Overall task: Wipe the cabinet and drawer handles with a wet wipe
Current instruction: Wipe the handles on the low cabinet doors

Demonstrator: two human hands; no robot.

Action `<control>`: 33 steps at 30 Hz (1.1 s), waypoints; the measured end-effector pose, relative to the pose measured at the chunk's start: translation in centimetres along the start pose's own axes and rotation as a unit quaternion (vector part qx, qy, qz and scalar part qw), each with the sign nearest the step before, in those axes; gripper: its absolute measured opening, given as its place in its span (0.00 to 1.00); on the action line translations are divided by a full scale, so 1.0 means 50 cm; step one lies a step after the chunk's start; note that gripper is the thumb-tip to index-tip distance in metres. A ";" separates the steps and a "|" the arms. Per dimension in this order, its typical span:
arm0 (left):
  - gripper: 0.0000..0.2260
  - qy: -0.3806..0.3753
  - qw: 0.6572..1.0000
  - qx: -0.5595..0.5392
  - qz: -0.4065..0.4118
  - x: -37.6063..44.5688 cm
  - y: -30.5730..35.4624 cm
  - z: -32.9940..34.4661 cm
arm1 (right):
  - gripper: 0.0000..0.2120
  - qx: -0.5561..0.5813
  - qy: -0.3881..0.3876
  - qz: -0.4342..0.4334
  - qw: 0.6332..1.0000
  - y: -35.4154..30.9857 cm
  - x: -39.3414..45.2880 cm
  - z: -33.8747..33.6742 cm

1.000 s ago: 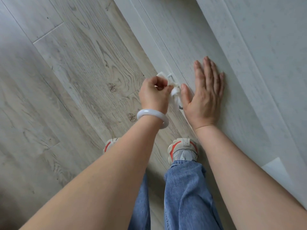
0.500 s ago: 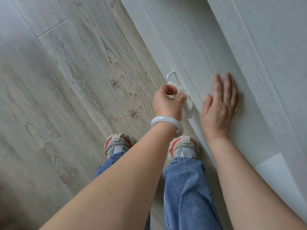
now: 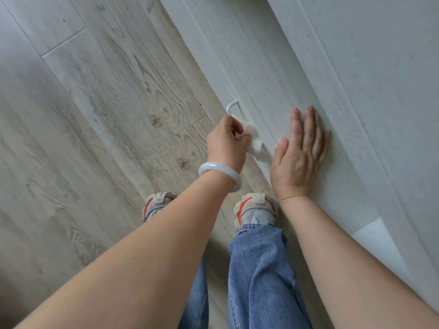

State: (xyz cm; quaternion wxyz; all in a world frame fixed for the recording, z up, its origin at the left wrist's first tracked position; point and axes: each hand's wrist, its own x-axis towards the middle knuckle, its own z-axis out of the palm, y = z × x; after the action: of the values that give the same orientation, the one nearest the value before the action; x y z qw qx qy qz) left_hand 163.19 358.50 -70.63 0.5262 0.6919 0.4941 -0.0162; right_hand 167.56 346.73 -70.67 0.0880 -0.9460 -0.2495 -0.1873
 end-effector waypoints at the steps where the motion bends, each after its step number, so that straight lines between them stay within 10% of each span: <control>1: 0.12 0.013 1.000 0.009 0.004 0.010 0.005 -0.007 | 0.10 0.002 0.005 -0.004 1.000 0.001 -0.001 0.001; 10: 0.04 0.002 0.998 0.062 0.031 0.083 0.066 -0.069 | 0.12 0.019 -0.007 -0.005 1.000 -0.009 0.012 -0.022; 18: 0.09 0.027 0.965 -0.192 -0.177 0.018 -0.005 -0.006 | 0.12 0.063 -0.022 0.020 0.998 -0.008 0.008 -0.014; 33: 0.07 -0.028 0.943 -0.264 -0.199 -0.011 -0.031 0.032 | 0.21 0.038 -0.078 0.039 0.995 -0.050 0.055 0.032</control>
State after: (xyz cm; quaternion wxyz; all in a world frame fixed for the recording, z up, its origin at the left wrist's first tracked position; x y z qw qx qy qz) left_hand 162.63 356.89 -72.15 0.6900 0.4146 0.5933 -0.0090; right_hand 169.03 350.49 -70.84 0.1108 -0.9627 -0.2258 -0.0996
